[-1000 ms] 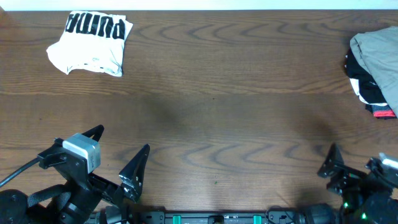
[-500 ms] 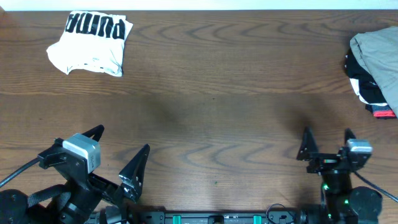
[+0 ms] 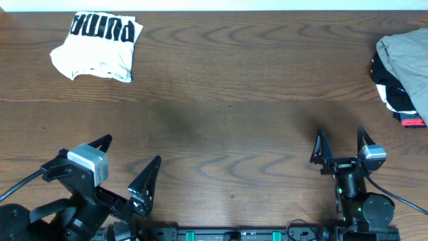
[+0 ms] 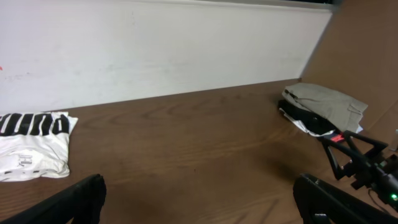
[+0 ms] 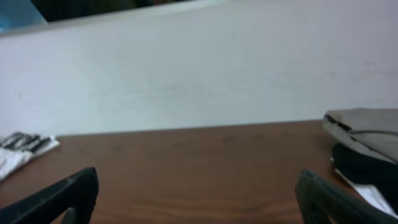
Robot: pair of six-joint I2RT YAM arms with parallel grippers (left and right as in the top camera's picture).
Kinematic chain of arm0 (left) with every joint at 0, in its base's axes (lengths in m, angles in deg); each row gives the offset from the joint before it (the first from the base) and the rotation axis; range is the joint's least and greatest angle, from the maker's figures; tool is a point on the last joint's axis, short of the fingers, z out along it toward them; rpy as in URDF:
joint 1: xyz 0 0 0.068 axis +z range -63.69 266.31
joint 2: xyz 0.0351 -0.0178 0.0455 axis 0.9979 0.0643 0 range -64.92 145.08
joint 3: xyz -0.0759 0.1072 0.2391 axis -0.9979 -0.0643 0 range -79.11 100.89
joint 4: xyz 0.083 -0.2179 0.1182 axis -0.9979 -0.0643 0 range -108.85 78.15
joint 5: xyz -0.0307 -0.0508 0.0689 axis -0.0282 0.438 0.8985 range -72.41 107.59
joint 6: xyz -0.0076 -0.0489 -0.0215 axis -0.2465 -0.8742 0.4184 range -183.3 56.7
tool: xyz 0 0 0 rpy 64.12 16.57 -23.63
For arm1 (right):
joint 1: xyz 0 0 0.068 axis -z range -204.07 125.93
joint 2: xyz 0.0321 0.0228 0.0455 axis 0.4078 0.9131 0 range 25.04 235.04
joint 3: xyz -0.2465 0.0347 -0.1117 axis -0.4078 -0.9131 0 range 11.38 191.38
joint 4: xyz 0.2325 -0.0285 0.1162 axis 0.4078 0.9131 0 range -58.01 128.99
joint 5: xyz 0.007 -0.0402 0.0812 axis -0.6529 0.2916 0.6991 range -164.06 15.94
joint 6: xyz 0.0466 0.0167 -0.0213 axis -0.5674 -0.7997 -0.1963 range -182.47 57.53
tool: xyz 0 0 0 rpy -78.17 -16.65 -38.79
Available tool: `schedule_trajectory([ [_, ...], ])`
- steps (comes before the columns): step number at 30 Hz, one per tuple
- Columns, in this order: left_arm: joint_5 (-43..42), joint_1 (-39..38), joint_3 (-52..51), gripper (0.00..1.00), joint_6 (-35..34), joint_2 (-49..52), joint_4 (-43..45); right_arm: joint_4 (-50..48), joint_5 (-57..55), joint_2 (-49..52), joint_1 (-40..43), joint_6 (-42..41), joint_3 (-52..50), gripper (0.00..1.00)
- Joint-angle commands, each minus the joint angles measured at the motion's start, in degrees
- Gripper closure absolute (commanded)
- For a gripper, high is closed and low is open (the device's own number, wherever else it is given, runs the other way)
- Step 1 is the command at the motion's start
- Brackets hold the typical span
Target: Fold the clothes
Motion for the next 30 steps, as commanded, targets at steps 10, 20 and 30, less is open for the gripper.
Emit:
schedule_trajectory([
  [10, -1.01, 0.13, -0.28, 0.02, 0.37, 0.17, 0.24, -6.78, -0.63, -0.37, 0.31, -2.08, -4.76, 0.01],
  [20, -1.01, 0.13, -0.28, 0.02, 0.37, 0.17, 0.24, 4.66, -0.68, -0.37, 0.31, 3.13, -4.74, 0.01],
  [30, -1.01, 0.13, -0.28, 0.02, 0.37, 0.17, 0.24, 4.61, -0.63, -0.37, 0.31, 4.28, -4.74, 0.01],
])
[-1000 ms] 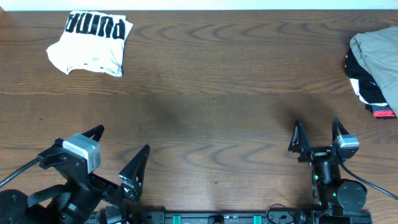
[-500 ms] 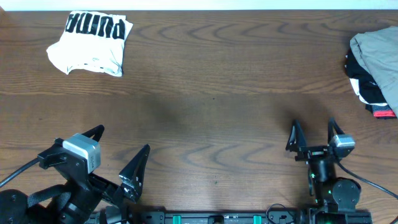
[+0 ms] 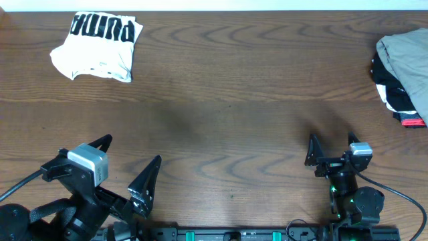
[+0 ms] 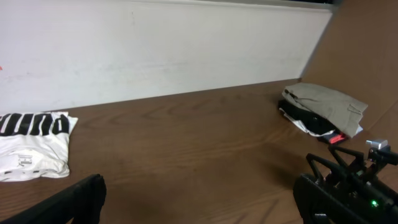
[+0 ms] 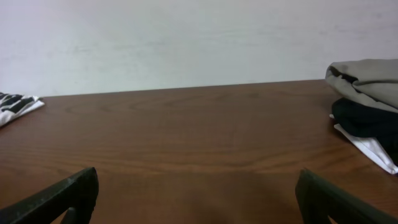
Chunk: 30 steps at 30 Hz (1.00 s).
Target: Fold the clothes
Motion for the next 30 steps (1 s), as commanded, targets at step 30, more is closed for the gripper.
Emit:
schedule_trajectory([
  [30, -1.03, -0.76, -0.28, 0.02, -0.98, 0.09, 0.24, 0.31, -0.39, -0.37, 0.31, 1.33, -0.09, 0.01],
])
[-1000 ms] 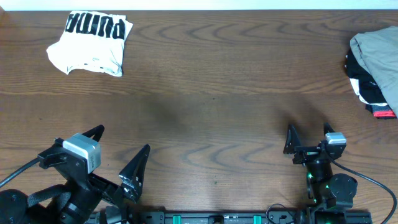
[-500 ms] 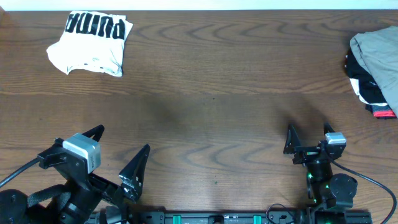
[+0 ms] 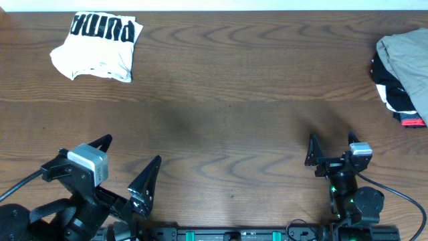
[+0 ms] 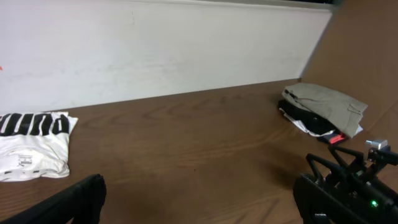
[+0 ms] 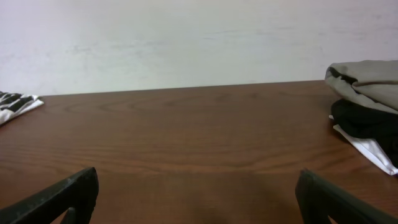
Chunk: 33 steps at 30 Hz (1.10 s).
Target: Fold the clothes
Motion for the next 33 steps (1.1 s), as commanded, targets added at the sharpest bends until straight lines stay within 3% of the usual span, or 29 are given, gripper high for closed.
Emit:
schedule_trajectory([
  [1, -0.98, -1.18, -0.35, 0.02, -1.09, 0.11, 0.07, 0.33, -0.39, -0.37, 0.31, 1.03, -0.09, 0.01],
  [7, 0.15, -6.03, -4.96, 0.02, -3.89, -1.92, -1.38, 0.31, -0.39, -0.37, 0.31, 1.01, -0.09, 0.01],
  [11, 5.33, -8.76, -14.51, 0.02, -5.79, -7.28, 6.29, 0.31, -0.39, -0.37, 0.31, 1.03, -0.09, 0.01],
  [21, 30.14, -14.6, -47.63, 0.02, -35.89, -24.26, 36.94, 0.31, -0.39, -0.37, 0.31, 1.03, -0.09, 0.01],
  [27, 29.33, -15.08, -63.73, 0.02, -35.78, -30.51, 54.9, 0.31, -0.39, -0.37, 0.31, 1.03, -0.09, 0.01],
  [33, 29.4, -15.1, -72.17, 0.02, -31.19, -33.81, 59.21, 0.33, -0.39, -0.37, 0.31, 1.03, -0.09, 0.01],
])
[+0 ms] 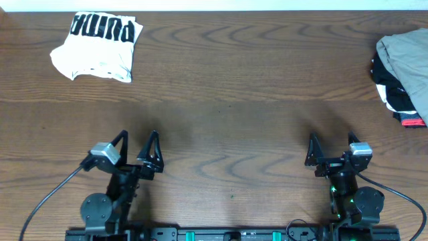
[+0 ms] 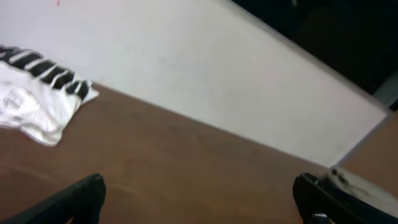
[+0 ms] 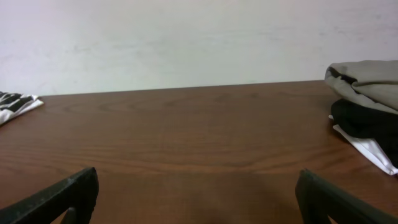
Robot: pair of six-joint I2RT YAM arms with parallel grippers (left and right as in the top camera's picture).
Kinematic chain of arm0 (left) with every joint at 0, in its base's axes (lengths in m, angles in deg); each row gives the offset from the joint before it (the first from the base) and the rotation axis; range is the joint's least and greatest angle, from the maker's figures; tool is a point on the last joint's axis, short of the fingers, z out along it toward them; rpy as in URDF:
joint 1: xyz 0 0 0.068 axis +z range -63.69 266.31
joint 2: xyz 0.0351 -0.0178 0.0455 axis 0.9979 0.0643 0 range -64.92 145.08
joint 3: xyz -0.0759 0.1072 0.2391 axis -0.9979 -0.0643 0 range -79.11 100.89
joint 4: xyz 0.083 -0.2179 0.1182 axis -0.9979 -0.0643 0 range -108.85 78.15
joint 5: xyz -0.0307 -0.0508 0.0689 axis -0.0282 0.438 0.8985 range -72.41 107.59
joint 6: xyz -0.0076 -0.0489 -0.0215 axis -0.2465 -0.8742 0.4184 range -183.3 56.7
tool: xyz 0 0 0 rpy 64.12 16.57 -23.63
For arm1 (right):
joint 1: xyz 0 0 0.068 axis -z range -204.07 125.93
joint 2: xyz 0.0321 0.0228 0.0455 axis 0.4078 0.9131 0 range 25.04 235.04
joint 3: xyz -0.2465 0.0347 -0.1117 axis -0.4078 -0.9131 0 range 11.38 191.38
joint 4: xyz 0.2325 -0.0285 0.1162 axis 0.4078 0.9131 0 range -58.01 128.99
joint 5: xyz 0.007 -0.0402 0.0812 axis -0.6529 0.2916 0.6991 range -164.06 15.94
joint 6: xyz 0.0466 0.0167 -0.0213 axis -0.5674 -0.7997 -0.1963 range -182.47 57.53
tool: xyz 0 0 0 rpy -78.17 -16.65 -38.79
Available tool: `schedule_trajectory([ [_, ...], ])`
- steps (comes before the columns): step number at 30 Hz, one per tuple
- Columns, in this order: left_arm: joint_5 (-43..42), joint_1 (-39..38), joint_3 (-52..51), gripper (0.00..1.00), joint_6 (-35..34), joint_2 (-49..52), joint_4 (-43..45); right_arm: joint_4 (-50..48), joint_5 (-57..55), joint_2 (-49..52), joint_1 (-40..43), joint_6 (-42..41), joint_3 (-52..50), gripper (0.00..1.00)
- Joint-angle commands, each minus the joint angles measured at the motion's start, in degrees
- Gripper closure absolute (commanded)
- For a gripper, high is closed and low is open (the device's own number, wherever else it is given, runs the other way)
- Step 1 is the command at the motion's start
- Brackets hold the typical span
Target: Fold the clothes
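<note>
A folded white shirt with black lettering [image 1: 100, 41] lies at the table's far left; it also shows in the left wrist view [image 2: 37, 99]. A pile of grey, black and white clothes [image 1: 402, 67] sits at the far right edge, seen too in the right wrist view [image 3: 367, 112]. My left gripper [image 1: 138, 148] stands open near the front edge, left of centre, holding nothing. My right gripper [image 1: 331, 148] stands open near the front right, also holding nothing. Both are far from the clothes.
The brown wooden table [image 1: 234, 100] runs to a white wall [image 3: 186, 43] at the back. The arm bases and cables sit along the front edge [image 1: 234, 234].
My left arm has moved from the front left corner to stand further right and upright, its camera now tilted. The right arm has not moved.
Both grippers were open near the front edge, the right one slightly further forward on the table. The right one then stood drawn back toward its base and stayed there. The left stayed in the corner until now. The clothes have not moved.
</note>
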Motion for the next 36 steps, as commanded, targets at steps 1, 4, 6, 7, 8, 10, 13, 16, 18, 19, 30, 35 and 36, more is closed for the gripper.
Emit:
schedule_trajectory([
  [1, 1.29, -0.31, -3.58, 0.02, 3.61, -2.43, 2.38, 0.28, -0.35, -0.37, 0.33, 0.98, -0.09, 0.01],
  [4, 4.76, -0.98, -6.38, 0.02, 2.54, -2.47, 3.26, 0.28, -0.35, -0.37, 0.33, 1.01, -0.09, 0.01],
  [6, 8.59, -1.55, -7.76, 0.02, -0.55, -2.47, 3.08, 0.28, -0.35, -0.37, 0.33, 1.01, -0.09, 0.01],
  [7, 10.69, -1.84, -8.52, 0.02, -2.01, -2.47, 3.17, 0.28, -0.35, -0.37, 0.33, 0.98, -0.09, 0.01],
  [8, 11.82, -1.99, -9.07, 0.02, -2.14, -2.47, 3.43, 0.28, -0.35, -0.37, 0.33, 1.01, -0.09, 0.01],
  [10, 13.9, -2.05, -10.49, 0.02, -2.01, -2.47, 4.98, 0.28, -0.35, -0.37, 0.33, 1.01, -0.09, 0.01],
  [13, 14.78, -2.14, -10.71, 0.02, 1.95, -2.47, 4.81, 0.28, -0.35, -0.37, 0.33, 1.01, -0.09, 0.01],
  [16, 14.69, -2.16, -10.71, 0.02, 6.49, -2.47, 4.33, 0.28, -0.35, -0.37, 0.33, 1.01, -0.09, 0.01],
  [18, 16.13, -2.16, -10.71, 0.02, 7.21, -2.47, 2.84, 0.28, -0.35, -0.37, 0.33, 1.01, -0.09, 0.01],
  [19, 16.68, -2.16, -10.71, 0.02, 7.23, -2.47, 2.03, 0.28, -0.35, -0.37, 0.33, 1.01, -0.09, 0.01],
  [30, 17.92, -2.1, -10.71, 0.02, 9.77, -2.47, -0.61, 0.28, -0.35, -0.37, 0.33, 1.01, -0.09, 0.01],
  [35, 17.92, -2.12, -10.71, 0.02, 9.77, -2.36, -0.61, 0.31, -0.35, -0.37, 0.33, 1.01, -0.09, 0.01],
  [36, 17.92, -2.12, -10.71, 0.02, 9.77, -2.34, -0.61, 0.31, -0.35, -0.37, 0.33, 1.01, -0.09, 0.01],
])
